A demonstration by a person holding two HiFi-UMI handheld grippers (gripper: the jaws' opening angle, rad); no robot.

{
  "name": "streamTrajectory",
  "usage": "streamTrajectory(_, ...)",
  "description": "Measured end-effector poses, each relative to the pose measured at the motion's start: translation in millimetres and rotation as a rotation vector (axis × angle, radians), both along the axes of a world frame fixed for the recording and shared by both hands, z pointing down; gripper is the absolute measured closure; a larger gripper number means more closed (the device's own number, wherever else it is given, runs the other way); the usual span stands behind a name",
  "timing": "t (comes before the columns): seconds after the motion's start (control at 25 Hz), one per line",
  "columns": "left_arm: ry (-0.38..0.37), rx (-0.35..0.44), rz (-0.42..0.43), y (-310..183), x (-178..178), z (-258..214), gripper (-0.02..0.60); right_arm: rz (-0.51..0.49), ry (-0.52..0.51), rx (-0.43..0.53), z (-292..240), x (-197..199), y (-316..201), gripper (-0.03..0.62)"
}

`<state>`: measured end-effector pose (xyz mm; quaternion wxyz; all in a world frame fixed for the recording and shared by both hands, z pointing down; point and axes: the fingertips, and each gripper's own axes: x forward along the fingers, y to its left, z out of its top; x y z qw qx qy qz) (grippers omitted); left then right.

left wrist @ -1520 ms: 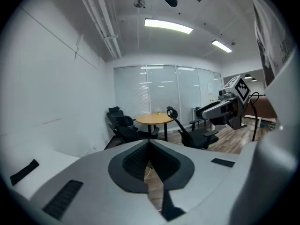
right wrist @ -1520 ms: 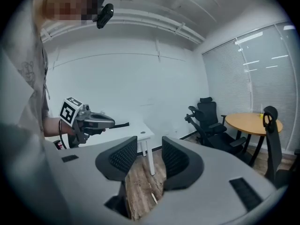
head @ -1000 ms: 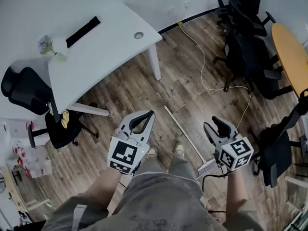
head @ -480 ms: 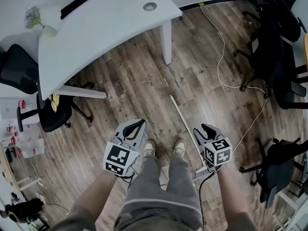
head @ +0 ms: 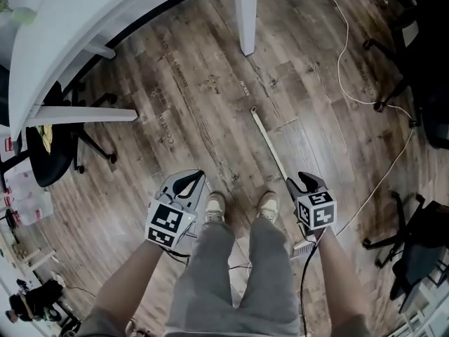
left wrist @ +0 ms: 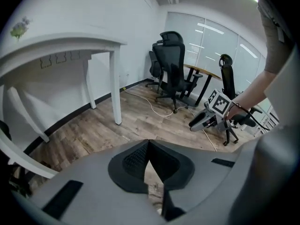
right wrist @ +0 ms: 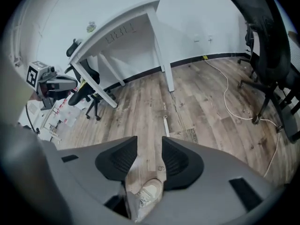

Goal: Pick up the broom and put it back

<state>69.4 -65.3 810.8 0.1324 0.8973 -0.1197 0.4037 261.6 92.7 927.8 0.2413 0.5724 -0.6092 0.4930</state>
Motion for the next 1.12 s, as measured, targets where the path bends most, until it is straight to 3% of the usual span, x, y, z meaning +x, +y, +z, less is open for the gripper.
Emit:
streamTrajectory(0.28, -0.018, -0.023, -0.014, 1, -24, 131, 0.566, 0.001, 0.008, -0.056, 138, -7, 18, 0.413)
streamTrajectory(0.6, -0.044, -0.046, -0.020, -20, -33, 257, 0.566, -0.087, 0.052, -0.113, 268, -12, 16, 0.413)
streamTrajectory(0.8, -0.049, -0.063, -0.019, -19, -30, 313, 0.566, -0.176, 0.083, -0.156, 326, -21, 22, 0.413)
streamTrajectory(1.12, -0.082, -0.102, 0.018, -4, -35, 359, 0.566, -0.112, 0.164, -0.216, 385, -14, 42, 0.415)
